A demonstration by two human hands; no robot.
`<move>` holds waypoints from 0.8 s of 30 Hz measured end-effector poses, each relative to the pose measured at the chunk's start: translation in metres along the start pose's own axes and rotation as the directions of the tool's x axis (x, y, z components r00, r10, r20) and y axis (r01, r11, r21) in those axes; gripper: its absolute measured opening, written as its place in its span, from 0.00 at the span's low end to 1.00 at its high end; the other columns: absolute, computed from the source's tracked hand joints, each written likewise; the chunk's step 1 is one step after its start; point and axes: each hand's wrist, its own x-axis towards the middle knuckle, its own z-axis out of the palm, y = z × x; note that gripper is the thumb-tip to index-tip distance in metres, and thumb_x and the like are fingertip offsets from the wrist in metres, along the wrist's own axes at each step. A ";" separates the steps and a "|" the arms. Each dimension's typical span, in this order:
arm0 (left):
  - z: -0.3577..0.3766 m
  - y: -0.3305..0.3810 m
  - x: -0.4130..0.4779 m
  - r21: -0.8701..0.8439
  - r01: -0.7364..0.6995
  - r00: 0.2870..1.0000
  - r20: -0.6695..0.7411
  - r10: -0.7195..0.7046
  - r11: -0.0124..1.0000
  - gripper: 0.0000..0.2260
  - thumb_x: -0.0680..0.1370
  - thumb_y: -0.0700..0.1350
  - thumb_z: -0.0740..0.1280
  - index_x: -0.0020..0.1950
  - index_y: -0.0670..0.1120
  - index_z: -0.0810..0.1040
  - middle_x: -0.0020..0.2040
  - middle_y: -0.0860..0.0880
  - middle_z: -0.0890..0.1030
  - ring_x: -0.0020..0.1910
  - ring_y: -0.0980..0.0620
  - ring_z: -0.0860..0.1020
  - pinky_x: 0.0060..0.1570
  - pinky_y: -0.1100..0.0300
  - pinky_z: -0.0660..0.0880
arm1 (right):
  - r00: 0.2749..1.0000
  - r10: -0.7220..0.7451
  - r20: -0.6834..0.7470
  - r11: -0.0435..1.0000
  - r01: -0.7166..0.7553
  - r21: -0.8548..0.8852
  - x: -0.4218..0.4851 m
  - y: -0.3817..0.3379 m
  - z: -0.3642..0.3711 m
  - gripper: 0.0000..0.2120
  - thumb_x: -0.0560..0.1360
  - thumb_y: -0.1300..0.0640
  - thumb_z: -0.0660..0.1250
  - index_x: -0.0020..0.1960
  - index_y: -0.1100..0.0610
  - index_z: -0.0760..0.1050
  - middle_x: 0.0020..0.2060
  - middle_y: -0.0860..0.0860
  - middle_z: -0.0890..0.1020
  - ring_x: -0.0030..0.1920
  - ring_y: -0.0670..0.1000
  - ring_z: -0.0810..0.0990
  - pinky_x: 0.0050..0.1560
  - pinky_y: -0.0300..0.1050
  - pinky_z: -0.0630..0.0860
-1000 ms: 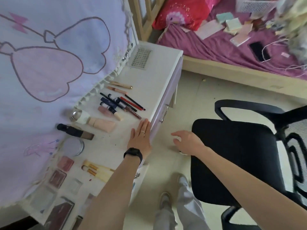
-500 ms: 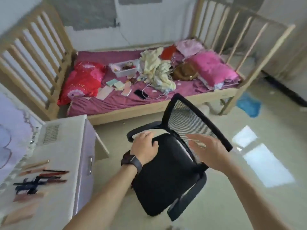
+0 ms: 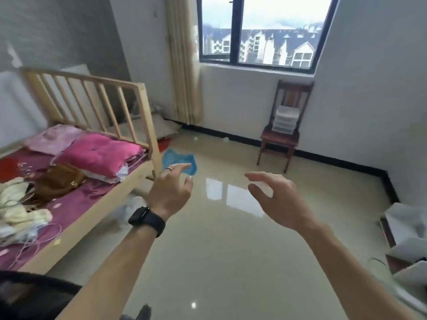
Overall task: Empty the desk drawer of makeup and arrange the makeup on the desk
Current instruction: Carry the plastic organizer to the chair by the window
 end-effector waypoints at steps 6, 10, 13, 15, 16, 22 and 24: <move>0.078 0.093 0.117 -0.045 -0.131 0.990 0.041 0.133 0.990 0.18 0.79 0.47 0.66 0.69 0.52 0.77 0.65 0.49 0.79 0.65 0.49 0.75 0.65 0.54 0.71 | 0.976 0.103 -0.190 0.992 -0.114 -0.050 0.072 0.094 -0.094 0.14 0.80 0.52 0.68 0.65 0.45 0.80 0.58 0.42 0.84 0.62 0.49 0.77 0.62 0.43 0.71; 0.128 0.130 0.192 -0.066 -0.192 0.979 0.054 0.196 0.979 0.18 0.79 0.48 0.66 0.70 0.53 0.76 0.66 0.50 0.79 0.67 0.49 0.74 0.65 0.53 0.71 | 0.959 0.147 -0.243 0.987 -0.158 -0.029 0.125 0.148 -0.126 0.15 0.80 0.51 0.68 0.65 0.43 0.79 0.57 0.39 0.82 0.63 0.45 0.75 0.63 0.43 0.69; 0.170 0.149 0.254 -0.067 -0.230 0.970 0.070 0.235 0.971 0.19 0.79 0.49 0.66 0.70 0.54 0.75 0.66 0.50 0.79 0.68 0.50 0.73 0.64 0.55 0.71 | 0.950 0.166 -0.264 0.981 -0.187 -0.055 0.177 0.192 -0.137 0.15 0.80 0.52 0.68 0.66 0.45 0.79 0.60 0.41 0.82 0.65 0.46 0.74 0.65 0.42 0.67; 0.199 0.159 0.300 -0.048 -0.251 0.965 0.069 0.254 0.967 0.20 0.79 0.50 0.66 0.71 0.54 0.74 0.67 0.51 0.78 0.68 0.51 0.73 0.63 0.57 0.71 | 0.944 0.181 -0.278 0.975 -0.209 -0.076 0.218 0.221 -0.142 0.15 0.80 0.52 0.68 0.66 0.45 0.79 0.60 0.42 0.82 0.65 0.46 0.73 0.62 0.39 0.66; 0.213 0.163 0.325 -0.041 -0.260 0.963 0.063 0.262 0.965 0.20 0.79 0.50 0.65 0.72 0.55 0.74 0.67 0.52 0.78 0.68 0.52 0.73 0.62 0.58 0.70 | 0.939 0.190 -0.285 0.971 -0.222 -0.084 0.239 0.235 -0.143 0.15 0.79 0.51 0.68 0.66 0.45 0.79 0.59 0.43 0.82 0.65 0.46 0.73 0.61 0.39 0.65; 0.288 0.184 0.480 -0.052 -0.313 0.941 0.116 0.317 0.948 0.20 0.79 0.50 0.65 0.72 0.55 0.73 0.67 0.52 0.78 0.69 0.54 0.72 0.66 0.57 0.70 | 0.905 0.273 -0.326 0.945 -0.316 -0.087 0.364 0.311 -0.159 0.14 0.80 0.52 0.68 0.65 0.45 0.79 0.59 0.45 0.82 0.67 0.49 0.73 0.65 0.41 0.67; 0.310 0.190 0.526 -0.064 -0.309 0.938 0.143 0.315 0.949 0.20 0.80 0.50 0.64 0.73 0.55 0.72 0.68 0.53 0.77 0.68 0.54 0.72 0.67 0.55 0.70 | 0.897 0.295 -0.330 0.936 -0.341 -0.088 0.403 0.334 -0.167 0.14 0.80 0.52 0.68 0.65 0.45 0.79 0.58 0.45 0.82 0.66 0.48 0.73 0.63 0.39 0.67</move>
